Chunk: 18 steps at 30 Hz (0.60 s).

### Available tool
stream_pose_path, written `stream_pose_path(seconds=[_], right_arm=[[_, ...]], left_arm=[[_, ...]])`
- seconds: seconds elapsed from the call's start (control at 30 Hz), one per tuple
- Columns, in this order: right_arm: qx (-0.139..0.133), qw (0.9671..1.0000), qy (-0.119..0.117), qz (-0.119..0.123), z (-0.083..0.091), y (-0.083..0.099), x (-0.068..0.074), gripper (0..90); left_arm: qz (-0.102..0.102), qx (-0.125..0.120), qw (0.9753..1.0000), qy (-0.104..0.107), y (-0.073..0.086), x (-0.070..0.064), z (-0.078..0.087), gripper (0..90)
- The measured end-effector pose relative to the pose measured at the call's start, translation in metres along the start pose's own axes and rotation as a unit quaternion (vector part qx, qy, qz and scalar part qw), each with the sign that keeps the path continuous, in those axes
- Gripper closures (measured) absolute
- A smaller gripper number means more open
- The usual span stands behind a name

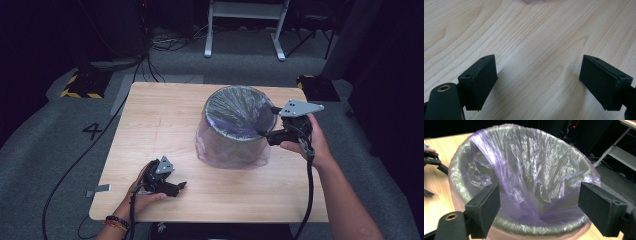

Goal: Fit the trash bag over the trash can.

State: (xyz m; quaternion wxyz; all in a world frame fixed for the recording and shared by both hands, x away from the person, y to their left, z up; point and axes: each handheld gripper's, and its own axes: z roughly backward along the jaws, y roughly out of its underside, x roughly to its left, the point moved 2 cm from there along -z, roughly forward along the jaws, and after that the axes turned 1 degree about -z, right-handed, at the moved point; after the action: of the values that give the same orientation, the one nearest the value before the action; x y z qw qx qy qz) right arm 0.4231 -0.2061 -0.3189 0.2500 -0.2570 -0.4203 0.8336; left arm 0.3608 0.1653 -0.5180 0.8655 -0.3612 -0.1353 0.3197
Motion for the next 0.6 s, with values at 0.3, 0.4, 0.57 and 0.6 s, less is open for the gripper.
stream_pose_path(seconds=[0.3, 0.4, 0.57, 0.6], right_arm=[[0.007, 1.0000, 0.004, 0.003, 0.004, 0.008, 0.001, 18.6], [0.006, 0.9999, 0.007, 0.006, 0.008, 0.010, 0.001, 18.3], [0.005, 0.9999, 0.004, 0.008, 0.014, 0.014, 0.003, 18.3], [0.007, 0.9999, 0.004, 0.008, 0.015, 0.015, 0.003, 18.2]], left_arm=[[0.000, 0.000, 1.0000, 0.000, 0.000, 0.000, 0.000, 14.3], [0.000, 0.000, 1.0000, 0.000, 0.000, 0.000, 0.000, 14.4], [0.000, 0.000, 1.0000, 0.000, 0.000, 0.000, 0.000, 14.4], [0.000, 0.000, 1.0000, 0.000, 0.000, 0.000, 0.000, 14.4]])
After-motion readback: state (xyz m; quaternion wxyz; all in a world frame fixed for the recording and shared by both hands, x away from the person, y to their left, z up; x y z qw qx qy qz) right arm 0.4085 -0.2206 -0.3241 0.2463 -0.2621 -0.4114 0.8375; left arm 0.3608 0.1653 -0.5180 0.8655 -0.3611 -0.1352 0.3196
